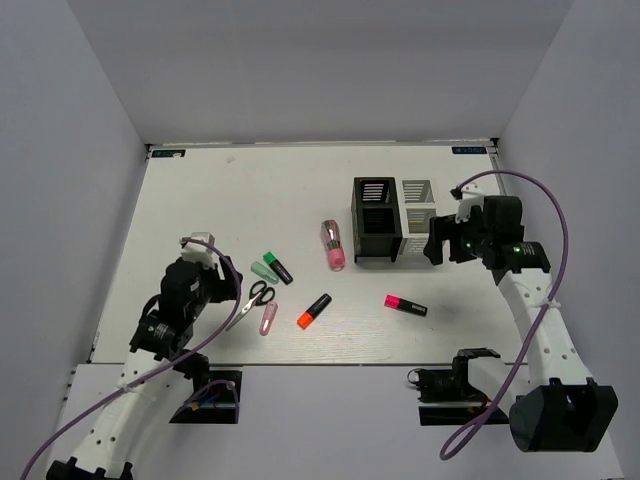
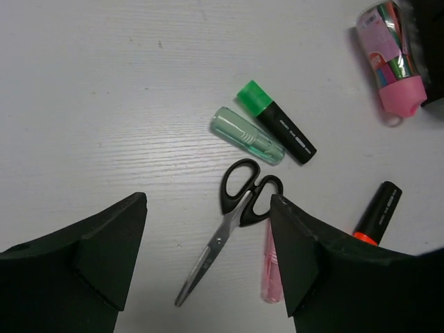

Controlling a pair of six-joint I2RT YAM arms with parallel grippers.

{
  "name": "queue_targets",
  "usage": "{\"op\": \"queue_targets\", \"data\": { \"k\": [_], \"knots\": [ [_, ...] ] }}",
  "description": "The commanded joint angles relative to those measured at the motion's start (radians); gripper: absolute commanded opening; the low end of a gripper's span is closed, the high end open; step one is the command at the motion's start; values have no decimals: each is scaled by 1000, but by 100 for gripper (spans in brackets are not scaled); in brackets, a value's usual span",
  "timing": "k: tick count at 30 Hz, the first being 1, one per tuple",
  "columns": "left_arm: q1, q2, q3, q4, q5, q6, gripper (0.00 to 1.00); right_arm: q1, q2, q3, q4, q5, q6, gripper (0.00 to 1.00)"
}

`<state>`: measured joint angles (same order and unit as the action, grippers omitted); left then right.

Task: Sort the stationery into containers
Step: Grab a piece of stationery with the left arm

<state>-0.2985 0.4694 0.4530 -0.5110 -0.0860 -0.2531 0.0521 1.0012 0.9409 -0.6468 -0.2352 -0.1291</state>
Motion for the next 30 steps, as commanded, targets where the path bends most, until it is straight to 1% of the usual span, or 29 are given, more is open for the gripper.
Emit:
{"op": "queue_targets", "data": {
  "k": [1, 2, 4, 6, 7, 9, 10, 11, 12, 13, 14, 15, 16, 17, 18, 19, 20, 21, 22, 23, 24, 25, 26, 27, 28, 29, 30],
  "knots": [
    [4, 29, 0, 48, 112, -14, 79, -6, -19, -66, 44, -24, 25, 90],
    [5, 47, 4, 52, 130, -21, 76, -5, -19, -73, 48, -29, 25, 90],
    [2, 95, 24, 71, 207, -34, 65, -1, -21, -70, 39, -42, 22, 90],
    [2, 164, 61, 80, 259, -46, 57, 0, -35, -76, 32, -65, 19, 90],
    [2, 232, 88, 78, 284, -52, 54, 3, -48, -80, 33, -76, 14, 90],
    [-5, 276, 122, 83, 290, -51, 51, 3, -64, -90, 45, -85, 14, 90],
    [-36, 332, 145, 92, 290, -51, 38, 5, -73, -94, 44, -91, 14, 90],
    [-51, 356, 159, 103, 261, -49, 27, 3, -87, -99, 45, -92, 11, 90],
    [-66, 382, 196, 100, 247, -49, 13, 5, -95, -103, 50, -89, 9, 90],
    [-149, 446, 251, 95, 233, -45, 0, 5, -102, -122, 52, -88, 6, 57],
    [-183, 527, 284, 65, 160, -44, 0, 5, -119, -132, 71, -87, -6, 15],
    [-255, 617, 409, 49, 129, -40, 0, 3, -121, -139, 79, -67, -7, 0],
    [-322, 665, 458, 16, 58, -43, 0, 5, -124, -143, 70, -58, 2, 0],
    [-362, 760, 502, -27, -8, -55, 0, 2, -128, -145, 68, -56, -6, 0],
    [-373, 869, 658, -53, -32, -69, 13, 5, -131, -145, 59, -65, -4, 0],
    [-382, 917, 705, -78, -53, -104, 41, 5, -131, -137, 52, -69, -4, 81],
    [-398, 1049, 745, -110, -57, -112, 87, 5, -131, -139, 50, -75, -16, 91],
    [-404, 1093, 877, -122, -95, -124, 94, 8, -134, -137, 53, -66, -14, 91],
    [-410, 1129, 916, -138, -113, -164, 96, 8, -138, -136, 52, -61, -12, 89],
    [-410, 1226, 947, -133, -130, -181, 96, 6, -139, -142, 53, -55, -7, 85],
    [-407, 1253, 1026, -132, -136, -228, 94, 8, -141, -143, 59, -53, -9, 81],
    [-381, 1275, 1046, -124, -136, -292, 88, 11, -141, -142, 58, -52, -7, 79],
    [-372, 1323, 1064, -126, -138, -328, 84, 11, -144, -139, 55, -53, -3, 79],
    [-361, 1372, 1134, -136, -123, -400, 78, 12, -141, -140, 55, -53, -3, 79],
    [-338, 1417, 1157, -142, -112, -450, 70, 12, -145, -137, 53, -52, -4, 80],
    [-324, 1442, 1224, -155, -101, -477, 57, 14, -144, -139, 53, -40, -3, 82],
    [-314, 1504, 1246, -178, -100, -514, 53, 17, -144, -137, 53, -38, -3, 82]
  ]
}}
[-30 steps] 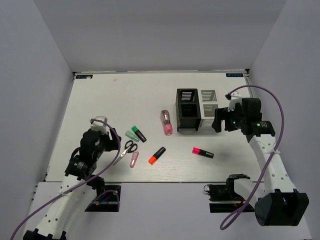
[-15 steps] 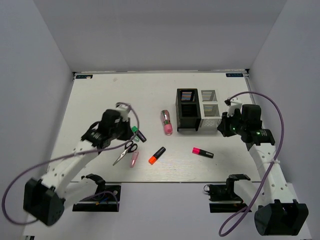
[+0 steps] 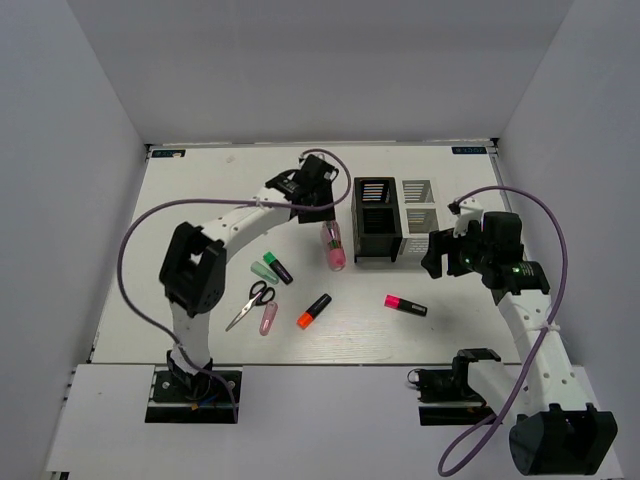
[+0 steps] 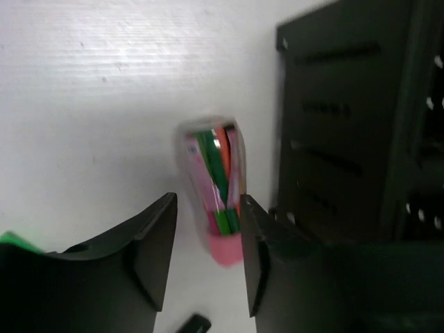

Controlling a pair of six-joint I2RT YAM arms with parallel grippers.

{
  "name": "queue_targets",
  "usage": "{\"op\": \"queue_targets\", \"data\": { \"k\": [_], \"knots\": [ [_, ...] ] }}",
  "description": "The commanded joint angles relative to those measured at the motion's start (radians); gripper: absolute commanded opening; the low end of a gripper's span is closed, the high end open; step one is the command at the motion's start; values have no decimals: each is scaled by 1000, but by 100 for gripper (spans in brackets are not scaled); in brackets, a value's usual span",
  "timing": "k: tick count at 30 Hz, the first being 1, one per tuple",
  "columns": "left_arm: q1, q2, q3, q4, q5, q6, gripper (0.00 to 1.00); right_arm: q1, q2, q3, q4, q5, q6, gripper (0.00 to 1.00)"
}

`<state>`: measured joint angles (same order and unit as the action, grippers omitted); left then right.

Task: Sort the stationery into containers
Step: Grab a piece of stationery with the left arm

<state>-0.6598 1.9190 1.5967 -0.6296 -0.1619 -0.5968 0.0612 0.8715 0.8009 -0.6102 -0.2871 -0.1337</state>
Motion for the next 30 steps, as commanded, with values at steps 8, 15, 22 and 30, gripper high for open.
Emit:
{"op": "queue_targets", "data": {
  "k": [8, 15, 22, 30],
  "knots": [
    [78, 207, 267, -137, -13, -259, 65, 29, -26, 0, 23, 77, -9, 86],
    [77, 245, 258, -127, 56, -259, 75, 51, -22, -3, 29, 111, -17, 87],
    [75, 270, 258, -137, 93, -253, 75, 74, -14, -2, 32, 137, -23, 88],
    [55, 334, 335, -188, 113, -230, 75, 85, -20, -3, 30, 152, -27, 88]
  ]
}}
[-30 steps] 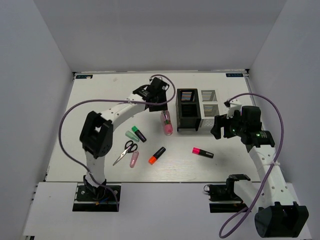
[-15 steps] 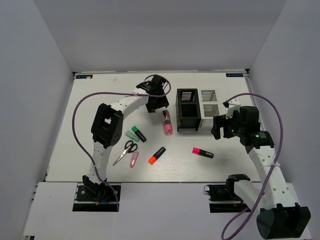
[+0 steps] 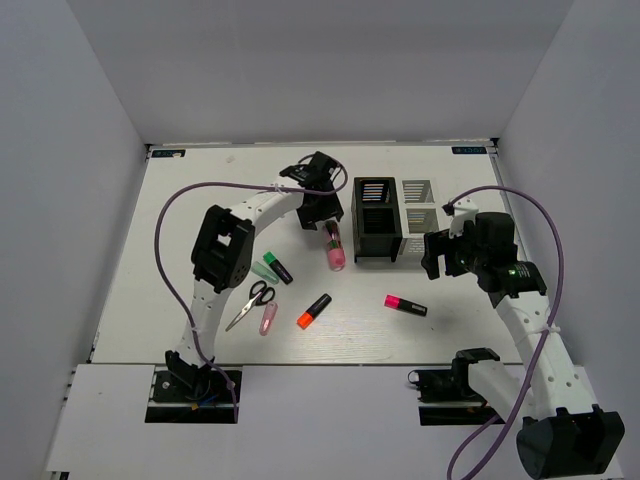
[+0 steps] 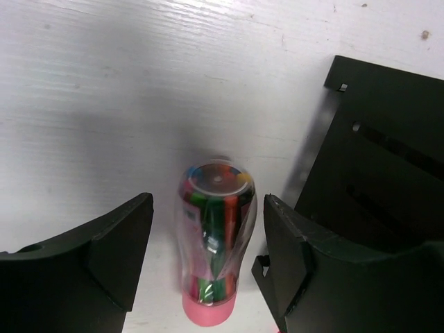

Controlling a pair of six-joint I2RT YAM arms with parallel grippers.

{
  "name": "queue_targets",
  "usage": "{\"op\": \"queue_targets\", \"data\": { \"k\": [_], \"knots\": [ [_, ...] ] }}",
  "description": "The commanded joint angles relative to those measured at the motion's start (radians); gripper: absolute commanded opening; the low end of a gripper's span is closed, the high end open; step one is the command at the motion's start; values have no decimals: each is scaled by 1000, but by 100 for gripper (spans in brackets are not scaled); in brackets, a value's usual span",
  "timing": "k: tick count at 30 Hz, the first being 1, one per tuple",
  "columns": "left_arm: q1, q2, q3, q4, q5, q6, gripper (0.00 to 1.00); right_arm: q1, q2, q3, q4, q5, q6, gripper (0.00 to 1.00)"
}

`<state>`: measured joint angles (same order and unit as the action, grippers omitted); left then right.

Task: Sort the stationery into containers
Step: Grab a piece of stationery with the left arm, then place the stationery into the container

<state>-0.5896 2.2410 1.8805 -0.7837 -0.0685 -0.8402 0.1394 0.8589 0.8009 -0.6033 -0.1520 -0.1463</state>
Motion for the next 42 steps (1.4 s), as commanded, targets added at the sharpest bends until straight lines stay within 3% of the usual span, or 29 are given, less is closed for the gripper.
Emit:
{"op": "queue_targets", "data": {
  "k": [1, 12, 15, 18, 19, 22, 31, 32, 33, 34, 35, 41, 42],
  "knots": [
    [-15, 22, 64, -43, 19, 15, 75, 9, -8, -2, 26, 20, -15, 88],
    [-32, 71, 88, -89, 16, 29, 72, 22, -20, -2, 25, 34, -16, 90],
    [-33, 71, 83, -100, 19, 32, 60, 23, -18, -2, 30, 40, -19, 90],
    [-33, 52, 63, -98, 25, 35, 38, 22, -23, -3, 28, 43, -15, 90],
    [-33, 45, 60, -95, 26, 41, 24, 23, -21, -3, 28, 42, -15, 90],
    [-29, -13, 46, -100, 12, 59, 2, 22, -20, -5, 28, 42, -15, 90],
    [10, -204, 17, -147, -27, 174, 0, 19, -20, -11, 28, 37, -16, 90],
    [10, -216, 58, -150, -25, 212, 0, 22, -21, -11, 30, 34, -15, 87],
    [10, -246, 77, -158, -30, 281, 0, 22, -21, -11, 31, 31, -16, 76],
    [8, -259, 95, -149, -18, 305, 0, 23, -17, -12, 31, 26, -16, 55],
    [4, -280, 135, -135, -14, 323, 0, 20, -17, -12, 30, 13, -16, 1],
    [-32, -391, 140, 55, -56, 447, 0, 23, -8, -22, 37, 0, -19, 0],
    [-38, -393, 135, 152, -57, 455, 0, 22, -4, -22, 39, 2, -19, 0]
  ]
}}
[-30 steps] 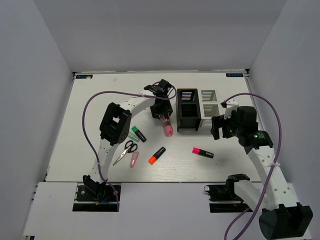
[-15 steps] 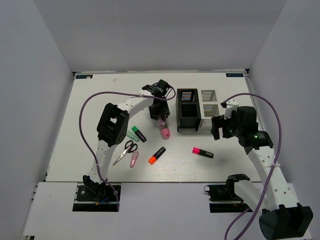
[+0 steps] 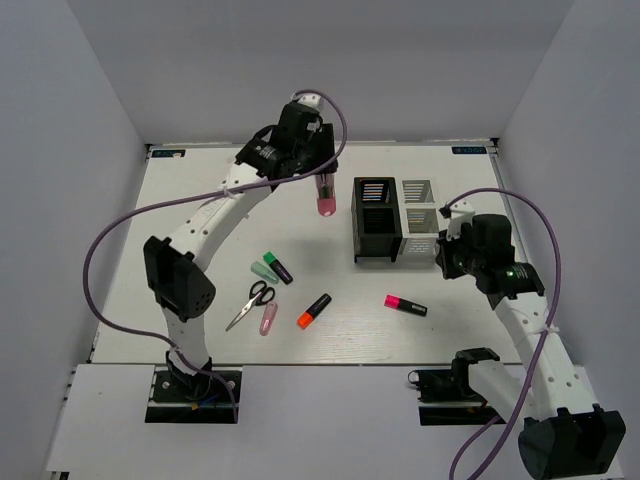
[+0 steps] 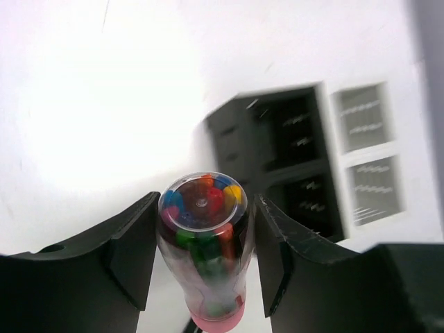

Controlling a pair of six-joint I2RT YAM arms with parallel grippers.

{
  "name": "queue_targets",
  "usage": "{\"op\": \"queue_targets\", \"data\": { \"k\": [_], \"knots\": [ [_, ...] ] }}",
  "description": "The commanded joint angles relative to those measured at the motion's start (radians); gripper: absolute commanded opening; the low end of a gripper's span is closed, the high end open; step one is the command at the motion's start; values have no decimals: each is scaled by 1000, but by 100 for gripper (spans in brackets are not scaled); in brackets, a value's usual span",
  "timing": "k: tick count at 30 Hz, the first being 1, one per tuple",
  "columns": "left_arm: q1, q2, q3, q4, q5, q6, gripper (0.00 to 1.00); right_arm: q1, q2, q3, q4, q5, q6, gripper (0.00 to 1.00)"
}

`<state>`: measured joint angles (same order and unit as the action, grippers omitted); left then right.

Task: Sort the stationery into containers
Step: Place the stationery into the container

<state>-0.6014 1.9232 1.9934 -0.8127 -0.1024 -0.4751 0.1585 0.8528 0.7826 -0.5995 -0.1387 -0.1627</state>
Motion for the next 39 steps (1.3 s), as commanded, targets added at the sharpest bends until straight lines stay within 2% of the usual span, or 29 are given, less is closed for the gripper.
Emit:
{"op": "queue_targets", "data": {
  "k": [1, 8, 11, 14, 15, 19, 21, 26, 32, 39],
  "knots": [
    [-44, -78, 9, 217, -31, 102, 0, 1, 8, -2, 33, -7, -3, 0],
    [-139, -17, -73, 688, -92, 213, 0, 6, 25, -8, 40, 10, -3, 0],
    [-170, 37, -71, 831, -126, 278, 0, 6, 26, -8, 44, 16, -6, 0],
    [-196, 92, -24, 894, -129, 396, 0, 6, 28, -14, 47, 24, -5, 0],
    [-202, 106, -31, 975, -144, 447, 0, 6, 29, -14, 50, 25, -8, 0],
    [-222, 161, -76, 1052, -164, 562, 0, 6, 31, -13, 53, 36, -8, 0],
    [-224, 177, -105, 1110, -177, 566, 0, 9, 31, -13, 52, 37, -8, 0],
    [-225, 217, -96, 1121, -194, 593, 0, 9, 26, -11, 50, 41, -9, 0],
    [-224, 217, -143, 1147, -201, 592, 0, 9, 26, -13, 53, 47, -9, 0],
    [-224, 181, -272, 1187, -204, 550, 0, 9, 26, -11, 52, 56, -9, 0]
  ]
}}
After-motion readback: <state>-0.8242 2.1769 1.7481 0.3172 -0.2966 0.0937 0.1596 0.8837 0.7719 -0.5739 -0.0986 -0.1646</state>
